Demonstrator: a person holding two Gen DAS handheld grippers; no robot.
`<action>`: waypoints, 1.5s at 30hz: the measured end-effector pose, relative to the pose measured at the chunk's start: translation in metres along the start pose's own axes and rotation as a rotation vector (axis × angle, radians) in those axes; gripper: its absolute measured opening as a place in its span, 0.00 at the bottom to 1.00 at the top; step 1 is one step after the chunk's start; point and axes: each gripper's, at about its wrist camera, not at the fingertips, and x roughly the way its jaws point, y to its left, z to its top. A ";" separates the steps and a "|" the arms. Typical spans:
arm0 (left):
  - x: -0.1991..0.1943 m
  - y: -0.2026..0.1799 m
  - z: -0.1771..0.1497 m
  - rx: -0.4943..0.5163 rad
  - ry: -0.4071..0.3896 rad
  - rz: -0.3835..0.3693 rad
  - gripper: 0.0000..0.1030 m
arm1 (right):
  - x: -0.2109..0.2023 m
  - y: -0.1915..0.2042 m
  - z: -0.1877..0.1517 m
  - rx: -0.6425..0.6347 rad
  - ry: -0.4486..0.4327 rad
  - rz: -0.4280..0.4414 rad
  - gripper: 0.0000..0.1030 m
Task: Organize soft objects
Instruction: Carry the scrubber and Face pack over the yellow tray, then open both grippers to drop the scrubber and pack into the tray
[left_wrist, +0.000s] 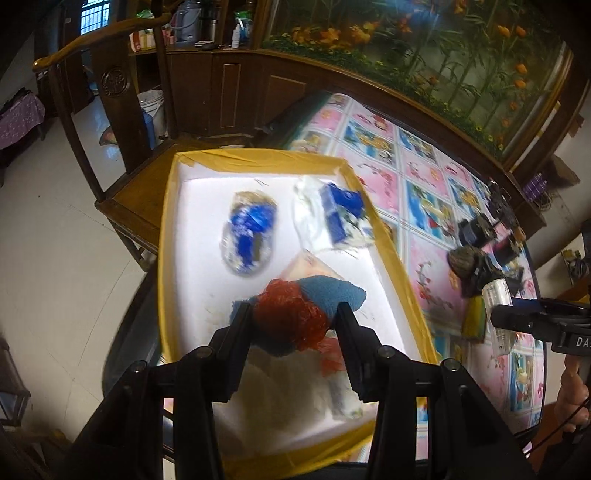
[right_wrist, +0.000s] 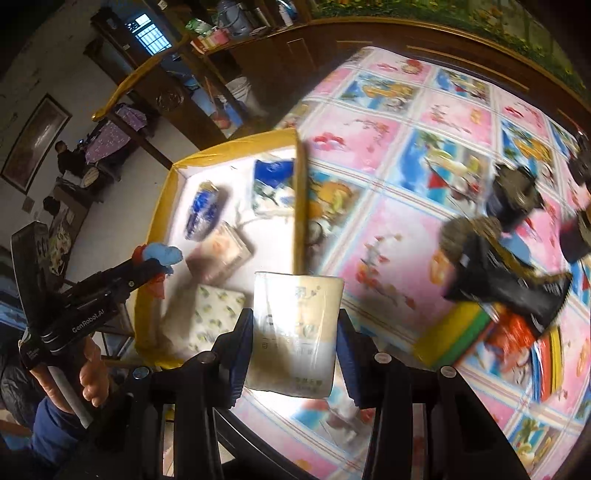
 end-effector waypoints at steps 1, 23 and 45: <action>0.002 0.004 0.005 -0.005 -0.002 0.003 0.43 | 0.005 0.006 0.008 -0.008 0.001 0.004 0.45; 0.077 0.056 0.082 -0.085 0.025 0.119 0.46 | 0.157 0.078 0.168 -0.015 0.056 0.020 0.48; 0.041 0.035 0.056 -0.108 -0.021 0.032 0.68 | 0.086 0.075 0.122 -0.104 -0.011 0.078 0.77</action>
